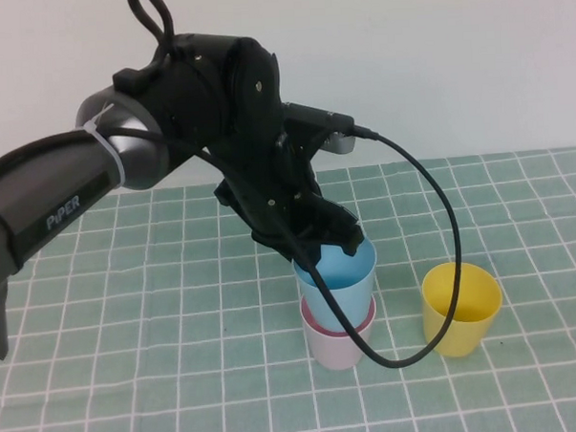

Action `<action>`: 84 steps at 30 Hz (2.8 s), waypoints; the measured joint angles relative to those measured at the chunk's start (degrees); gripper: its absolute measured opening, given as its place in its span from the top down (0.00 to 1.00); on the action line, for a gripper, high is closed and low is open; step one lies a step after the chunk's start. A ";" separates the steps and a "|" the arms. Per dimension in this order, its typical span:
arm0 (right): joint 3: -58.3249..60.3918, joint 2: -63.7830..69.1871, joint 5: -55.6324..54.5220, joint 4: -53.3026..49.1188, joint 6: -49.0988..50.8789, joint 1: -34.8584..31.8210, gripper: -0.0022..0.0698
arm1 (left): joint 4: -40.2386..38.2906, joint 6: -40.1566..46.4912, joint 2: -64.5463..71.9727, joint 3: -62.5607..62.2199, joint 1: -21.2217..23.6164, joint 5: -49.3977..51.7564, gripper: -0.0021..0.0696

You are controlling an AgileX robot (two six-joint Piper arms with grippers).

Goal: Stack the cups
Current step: Place the blue cup on the pink cup, then pick up the yellow cup

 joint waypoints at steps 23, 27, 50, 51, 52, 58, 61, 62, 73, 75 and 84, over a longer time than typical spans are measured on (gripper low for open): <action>0.00 0.00 0.41 0.22 -3.37 0.00 0.97 | 2.76 0.65 0.00 0.00 0.00 0.40 0.82; 0.00 0.00 0.41 0.22 -3.60 0.00 0.97 | 6.16 0.27 -1.88 0.00 0.00 0.68 0.86; -19.37 41.16 -0.95 -3.70 -3.92 16.24 0.97 | 19.60 -16.45 -49.38 34.78 0.16 -11.01 0.97; -20.74 43.77 -1.23 -5.53 -2.98 17.27 0.97 | 19.60 -17.10 -51.21 37.04 0.16 -12.12 0.97; -22.19 46.35 -1.50 -7.02 -2.11 18.06 0.95 | 19.60 -18.10 -53.25 39.52 0.16 -13.37 0.97; -29.56 58.98 -2.54 -9.69 -0.70 19.23 0.66 | 19.96 -20.43 -59.44 46.65 0.16 -15.34 0.97; -31.43 63.69 -4.55 -10.22 -0.36 19.23 0.52 | 20.10 -20.91 -59.44 46.85 0.16 -14.75 0.97; -31.72 64.73 -5.48 -10.33 -0.09 19.23 0.51 | 20.10 -21.22 -59.44 46.85 0.16 -14.62 0.97; -32.32 75.43 -10.58 -15.90 6.17 19.23 0.48 | 20.33 -22.62 -59.44 46.85 0.16 -14.51 0.97; -32.32 76.57 -10.93 -16.18 6.77 19.23 0.51 | 20.33 -22.62 -59.44 46.85 0.16 -14.37 0.97; -35.65 77.74 -7.85 -17.33 6.95 19.23 0.93 | 20.33 -22.91 -59.44 46.85 0.16 -14.00 0.97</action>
